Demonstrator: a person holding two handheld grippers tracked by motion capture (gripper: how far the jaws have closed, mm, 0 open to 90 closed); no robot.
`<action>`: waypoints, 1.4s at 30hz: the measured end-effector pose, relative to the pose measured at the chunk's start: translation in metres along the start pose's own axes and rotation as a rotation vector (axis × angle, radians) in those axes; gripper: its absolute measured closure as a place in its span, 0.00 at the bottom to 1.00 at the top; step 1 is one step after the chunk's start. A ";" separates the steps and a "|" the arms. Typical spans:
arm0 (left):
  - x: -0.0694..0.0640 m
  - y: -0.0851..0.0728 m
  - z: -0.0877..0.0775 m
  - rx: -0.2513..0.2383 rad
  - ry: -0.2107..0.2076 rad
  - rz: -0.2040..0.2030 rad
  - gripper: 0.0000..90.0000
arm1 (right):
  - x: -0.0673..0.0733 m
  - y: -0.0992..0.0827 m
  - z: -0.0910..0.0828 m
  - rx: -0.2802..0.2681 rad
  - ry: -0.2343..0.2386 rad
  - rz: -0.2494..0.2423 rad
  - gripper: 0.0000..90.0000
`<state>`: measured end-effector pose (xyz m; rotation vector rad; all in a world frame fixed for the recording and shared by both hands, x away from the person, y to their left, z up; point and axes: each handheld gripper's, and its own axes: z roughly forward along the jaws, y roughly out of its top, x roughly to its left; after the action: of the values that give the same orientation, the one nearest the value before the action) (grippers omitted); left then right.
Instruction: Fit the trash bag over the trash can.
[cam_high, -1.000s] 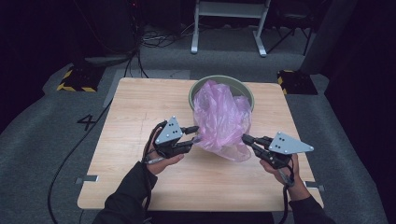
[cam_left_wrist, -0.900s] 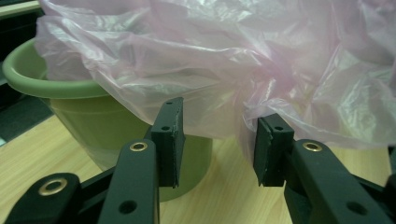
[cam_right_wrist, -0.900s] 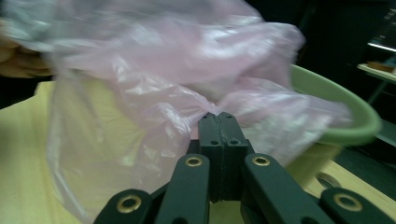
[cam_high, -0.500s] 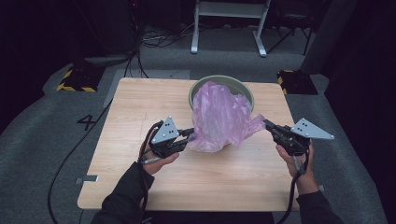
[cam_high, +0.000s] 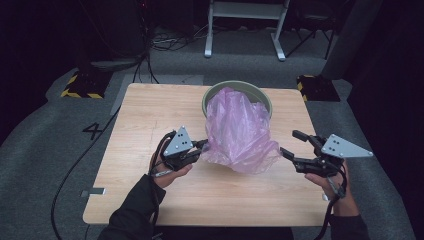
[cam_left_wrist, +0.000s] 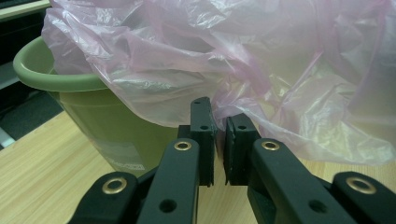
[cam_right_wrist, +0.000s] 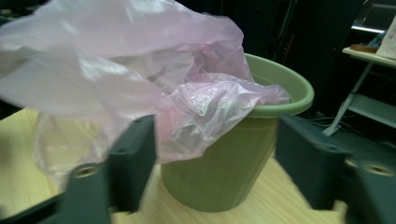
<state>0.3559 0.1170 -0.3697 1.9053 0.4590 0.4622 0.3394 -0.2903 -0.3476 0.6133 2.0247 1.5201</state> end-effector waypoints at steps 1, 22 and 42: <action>0.000 0.000 0.000 -0.001 0.001 0.001 0.94 | 0.001 0.001 -0.004 0.003 0.006 -0.013 0.30; -0.002 0.004 0.008 0.012 0.012 0.016 0.96 | 0.067 0.024 0.003 0.046 0.145 -0.224 0.23; 0.033 -0.023 0.006 0.057 0.043 -0.095 0.95 | 0.005 0.002 0.028 0.048 -0.224 -0.078 1.00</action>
<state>0.3842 0.1379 -0.3901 1.9220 0.5938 0.4317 0.3538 -0.2659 -0.3527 0.6827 1.8956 1.2998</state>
